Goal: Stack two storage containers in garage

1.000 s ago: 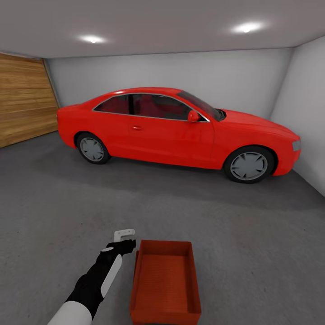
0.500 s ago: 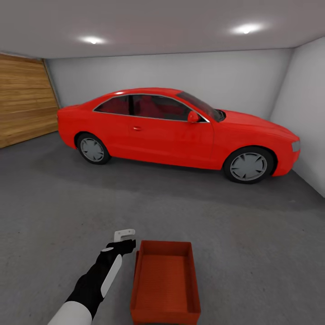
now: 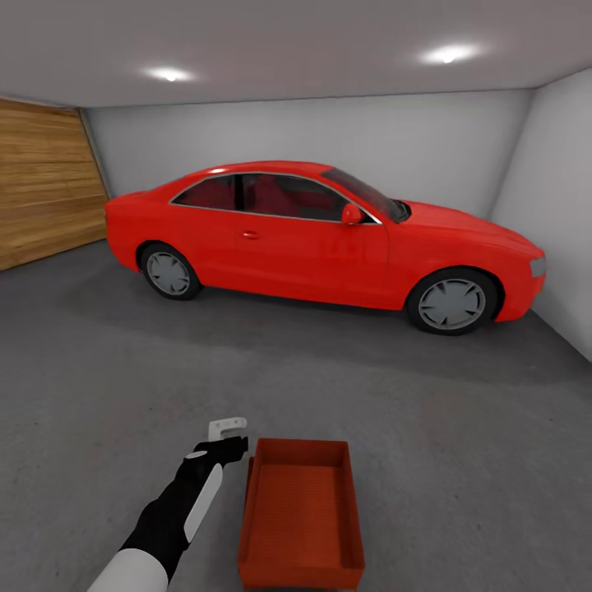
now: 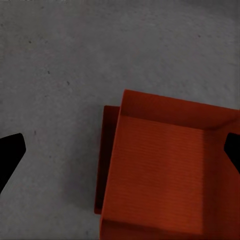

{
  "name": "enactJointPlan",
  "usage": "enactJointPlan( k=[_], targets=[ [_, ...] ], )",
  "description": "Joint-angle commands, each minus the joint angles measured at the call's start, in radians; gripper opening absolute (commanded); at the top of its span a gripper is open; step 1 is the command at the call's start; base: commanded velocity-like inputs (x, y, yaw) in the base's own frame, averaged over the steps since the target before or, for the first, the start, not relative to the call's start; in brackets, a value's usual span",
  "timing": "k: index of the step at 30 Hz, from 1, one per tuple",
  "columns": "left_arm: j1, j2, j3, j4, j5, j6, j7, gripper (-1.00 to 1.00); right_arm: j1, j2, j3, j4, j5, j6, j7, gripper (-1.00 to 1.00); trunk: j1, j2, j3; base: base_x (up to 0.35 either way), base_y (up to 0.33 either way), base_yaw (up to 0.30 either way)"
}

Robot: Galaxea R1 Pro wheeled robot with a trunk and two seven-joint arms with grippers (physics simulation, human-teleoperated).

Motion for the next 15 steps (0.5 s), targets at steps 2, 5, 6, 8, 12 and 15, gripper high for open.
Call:
enactJointPlan(
  k=[2, 5, 6, 8, 12, 15],
  targets=[
    [-0.001, 0.000, -0.003, -0.001, 0.011, 0.003, 0.009, 1.00, -0.002, 0.000, 0.000, 0.003, 0.002, -0.002, -0.002, 1.00, -0.007, 0.012, 0.004, 0.000, 0.000, 0.000],
    [-0.001, 0.001, -0.003, -0.002, 0.011, 0.003, 0.009, 1.00, -0.002, 0.000, 0.000, 0.003, 0.002, -0.002, -0.002, 1.00, -0.019, 0.033, 0.014, 0.000, 0.000, 0.000],
    [-0.001, 0.000, -0.003, -0.002, 0.011, 0.003, 0.009, 1.00, -0.002, 0.000, 0.000, 0.003, 0.002, -0.002, -0.002, 1.00, -0.023, 0.040, 0.017, 0.000, 0.000, 0.000],
    [-0.001, 0.000, -0.003, -0.002, 0.011, 0.003, 0.009, 1.00, -0.002, 0.000, 0.000, 0.003, 0.002, -0.002, -0.002, 1.00, -0.030, 0.054, 0.023, 0.000, 0.000, 0.000],
    [-0.001, 0.000, -0.003, -0.001, 0.011, 0.003, 0.009, 1.00, -0.002, 0.000, 0.000, 0.003, 0.002, -0.002, -0.002, 1.00, -0.046, 0.082, 0.036, 0.000, 0.000, 0.000],
    [-0.001, 0.000, -0.003, -0.002, 0.011, 0.003, 0.009, 1.00, -0.002, 0.000, 0.000, 0.003, 0.002, -0.002, -0.002, 1.00, -0.046, 0.083, 0.036, 0.000, 0.000, 0.000]
  ],
)
